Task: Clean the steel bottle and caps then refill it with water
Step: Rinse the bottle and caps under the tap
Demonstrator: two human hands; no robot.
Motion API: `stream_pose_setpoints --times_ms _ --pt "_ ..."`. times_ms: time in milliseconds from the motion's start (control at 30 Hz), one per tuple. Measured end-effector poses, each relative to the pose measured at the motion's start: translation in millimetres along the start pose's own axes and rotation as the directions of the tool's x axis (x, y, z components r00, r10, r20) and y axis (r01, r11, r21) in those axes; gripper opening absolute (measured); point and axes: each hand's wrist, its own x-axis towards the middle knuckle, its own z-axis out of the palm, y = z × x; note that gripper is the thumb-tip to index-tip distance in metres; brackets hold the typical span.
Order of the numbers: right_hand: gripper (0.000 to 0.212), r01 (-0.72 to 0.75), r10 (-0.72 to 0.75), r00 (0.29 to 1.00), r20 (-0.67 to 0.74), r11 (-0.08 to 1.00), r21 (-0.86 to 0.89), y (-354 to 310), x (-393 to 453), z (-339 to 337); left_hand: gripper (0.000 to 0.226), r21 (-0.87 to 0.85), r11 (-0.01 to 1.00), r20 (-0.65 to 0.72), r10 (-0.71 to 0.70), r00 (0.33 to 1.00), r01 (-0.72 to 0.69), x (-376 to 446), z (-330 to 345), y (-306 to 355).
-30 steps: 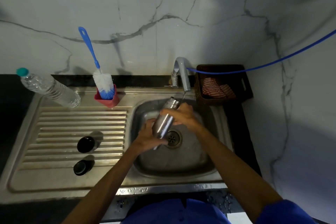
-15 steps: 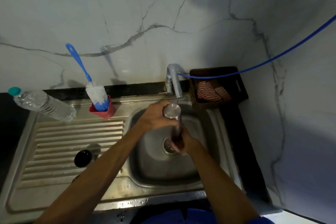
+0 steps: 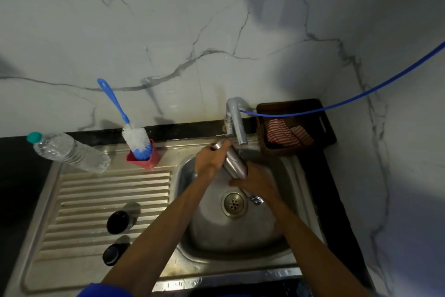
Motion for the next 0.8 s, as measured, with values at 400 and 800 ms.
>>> stream_pose_setpoints --times_ms 400,800 --pt "0.028 -0.041 0.081 0.994 -0.079 0.907 0.419 -5 -28 6 0.074 -0.129 0.986 0.149 0.121 0.981 -0.102 -22 42 25" --pt "0.034 -0.010 0.013 0.999 -0.030 0.996 0.093 -57 19 -1 0.072 -0.220 0.927 -0.109 0.284 0.952 -0.302 -27 -11 -20"
